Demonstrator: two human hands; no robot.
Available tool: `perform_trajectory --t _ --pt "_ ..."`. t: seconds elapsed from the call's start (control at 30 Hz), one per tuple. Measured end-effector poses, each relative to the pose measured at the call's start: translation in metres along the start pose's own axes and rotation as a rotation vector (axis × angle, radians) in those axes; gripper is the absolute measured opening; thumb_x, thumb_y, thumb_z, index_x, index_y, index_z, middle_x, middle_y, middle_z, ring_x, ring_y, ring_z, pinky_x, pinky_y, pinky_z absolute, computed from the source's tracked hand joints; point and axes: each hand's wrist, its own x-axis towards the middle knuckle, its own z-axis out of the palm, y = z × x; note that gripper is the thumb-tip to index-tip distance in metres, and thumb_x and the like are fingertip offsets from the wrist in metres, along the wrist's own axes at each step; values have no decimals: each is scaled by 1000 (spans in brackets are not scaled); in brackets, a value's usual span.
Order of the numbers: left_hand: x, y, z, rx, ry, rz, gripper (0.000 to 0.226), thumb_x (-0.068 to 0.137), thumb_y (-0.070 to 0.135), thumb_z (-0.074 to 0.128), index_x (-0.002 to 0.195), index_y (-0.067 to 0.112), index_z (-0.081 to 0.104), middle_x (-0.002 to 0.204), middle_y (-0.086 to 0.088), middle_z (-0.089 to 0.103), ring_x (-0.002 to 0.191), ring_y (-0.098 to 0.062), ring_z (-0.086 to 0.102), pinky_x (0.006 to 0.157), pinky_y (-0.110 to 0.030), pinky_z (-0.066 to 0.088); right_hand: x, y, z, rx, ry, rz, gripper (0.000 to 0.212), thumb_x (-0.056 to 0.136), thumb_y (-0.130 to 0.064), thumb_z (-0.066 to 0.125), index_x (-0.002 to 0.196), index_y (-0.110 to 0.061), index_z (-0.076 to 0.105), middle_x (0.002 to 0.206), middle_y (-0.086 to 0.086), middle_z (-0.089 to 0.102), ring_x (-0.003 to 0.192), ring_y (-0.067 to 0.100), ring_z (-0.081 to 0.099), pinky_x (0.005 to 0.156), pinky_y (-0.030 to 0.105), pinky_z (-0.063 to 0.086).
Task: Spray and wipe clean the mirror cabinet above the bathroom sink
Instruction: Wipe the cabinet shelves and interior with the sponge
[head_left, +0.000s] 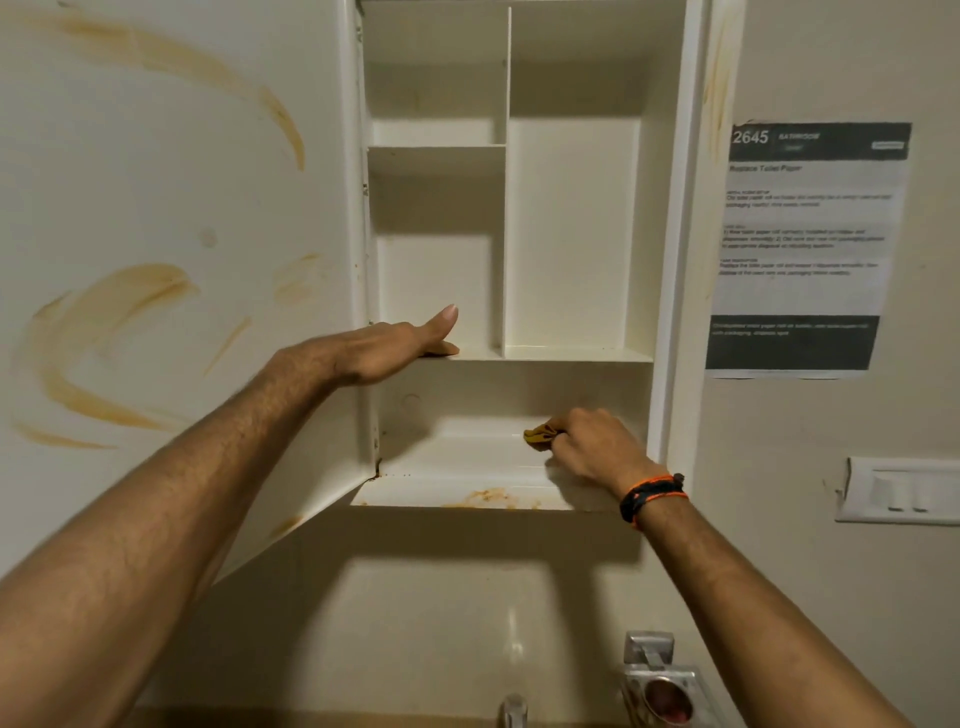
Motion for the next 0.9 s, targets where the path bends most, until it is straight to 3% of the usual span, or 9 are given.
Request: perform_trajectory --t 0.13,0.2,0.3,0.4,0.5,0.6,0.67,0.8,0.9 --pt "-4 0 8 97 64 14 80 85 80 14 146 36 42 156 8 34 145 -16 28 119 -40 12 -15 11 -4 -31 60 103 35 89 -11 44 113 -12 70 112 13 69 102 32 62 90 39 53" --pt "-7 -2 16 190 105 52 65 93 65 42 149 34 36 157 4 35 143 -18 33 117 -36 19 -18 12 -2 -13 90 121 33 89 -12 45 111 -12 71 110 12 70 100 31 62 89 38 53" --pt "-12 -7 29 299 177 130 76 88 34 69 153 28 29 156 2 35 142 -17 34 115 -30 23 -19 12 -1 229 279 213 26 93 -11 47 107 -8 68 99 13 68 84 26 61 77 35 54" --pt "-12 -11 40 323 288 174 81 83 21 71 152 24 30 154 1 38 141 -18 35 116 -31 24 -13 8 -2 511 600 338 27 94 -2 43 107 -6 66 98 13 66 76 18 52 69 24 44" --pt "-11 -14 49 348 371 209 81 78 14 67 151 22 32 151 0 42 140 -20 37 118 -36 28 -7 -6 3 522 743 244 34 92 6 40 106 -6 68 91 7 65 77 20 57 64 5 37" --pt "-11 -17 56 387 420 224 82 74 8 61 151 21 32 152 0 41 141 -21 35 119 -37 26 3 -12 14 327 573 106 41 86 13 41 114 -4 66 103 13 67 93 26 62 73 13 37" --pt "-10 -18 58 391 437 232 83 73 6 59 150 21 32 152 0 41 141 -21 34 119 -37 25 7 -8 19 176 436 40 41 84 12 42 116 -3 64 101 15 66 92 28 61 72 21 41" --pt "-8 -19 58 408 458 245 84 72 5 59 150 21 33 151 0 41 140 -21 35 119 -37 24 4 1 16 128 347 -63 41 84 6 48 119 -8 65 106 13 69 98 32 64 88 37 53" --pt "-8 -19 60 422 476 254 84 71 4 60 149 19 35 150 -1 42 139 -22 36 119 -36 22 1 10 12 82 170 -95 52 87 1 48 132 -20 61 122 5 68 113 27 61 102 26 44"
